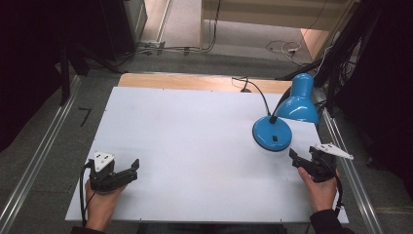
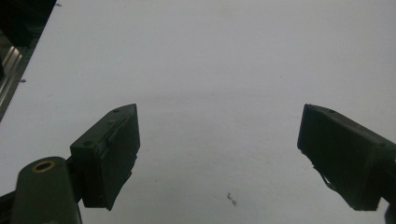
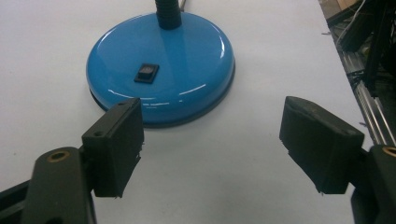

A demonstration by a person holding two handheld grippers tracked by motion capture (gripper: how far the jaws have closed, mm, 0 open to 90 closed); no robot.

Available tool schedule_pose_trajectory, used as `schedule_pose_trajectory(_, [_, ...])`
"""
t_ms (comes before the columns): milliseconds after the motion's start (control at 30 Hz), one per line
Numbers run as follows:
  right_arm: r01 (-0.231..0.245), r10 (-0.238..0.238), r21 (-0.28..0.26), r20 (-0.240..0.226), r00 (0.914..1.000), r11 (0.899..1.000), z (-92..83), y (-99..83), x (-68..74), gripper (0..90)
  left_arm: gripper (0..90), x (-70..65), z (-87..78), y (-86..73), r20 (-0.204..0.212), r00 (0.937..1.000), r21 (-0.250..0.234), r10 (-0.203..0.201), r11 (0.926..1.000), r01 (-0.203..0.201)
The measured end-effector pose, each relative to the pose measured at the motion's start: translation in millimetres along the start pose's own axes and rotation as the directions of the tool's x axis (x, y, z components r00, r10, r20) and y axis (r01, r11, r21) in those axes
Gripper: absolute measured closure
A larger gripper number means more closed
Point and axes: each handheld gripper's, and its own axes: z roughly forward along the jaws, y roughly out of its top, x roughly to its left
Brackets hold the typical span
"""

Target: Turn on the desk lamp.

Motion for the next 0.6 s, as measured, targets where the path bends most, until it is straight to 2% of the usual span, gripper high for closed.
schedule_pose_trajectory(100, [0.005, -0.005, 0.006, 0.004, 1.0, 1.0, 4.5, 3.0, 2.5, 22.6, 13.5, 0.4, -0.1, -0.1, -0.001, 1.0, -0.001, -0.001, 1.0, 0.001])
schedule_pose_trajectory(267, [0.001, -0.001, 0.013, -0.021, 0.9998, 1.0, 11.8, 8.2, 6.4, 30.3, 13.5, 1.1, -0.4, -0.2, -0.002, 1.0, -0.003, -0.007, 1.0, 0.007])
schedule_pose_trajectory(467, [0.013, -0.013, -0.004, -0.039, 0.9992, 1.0, 17.3, 16.2, 10.8, 39.9, 13.5, 1.8, -0.7, -0.2, -0.002, 0.9999, -0.005, -0.011, 0.9999, 0.011])
schedule_pose_trajectory(533, [0.032, -0.032, 0.001, -0.051, 0.9982, 0.999, 20.2, 19.3, 13.2, 43.5, 13.5, 2.1, -0.8, -0.4, -0.002, 0.9999, -0.005, -0.011, 0.9999, 0.011])
schedule_pose_trajectory(600, [0.045, -0.045, 0.006, -0.045, 0.998, 0.999, 23.0, 21.1, 15.3, 45.8, 13.5, 2.2, -1.0, -0.3, -0.004, 0.9999, -0.005, -0.012, 0.9999, 0.012])
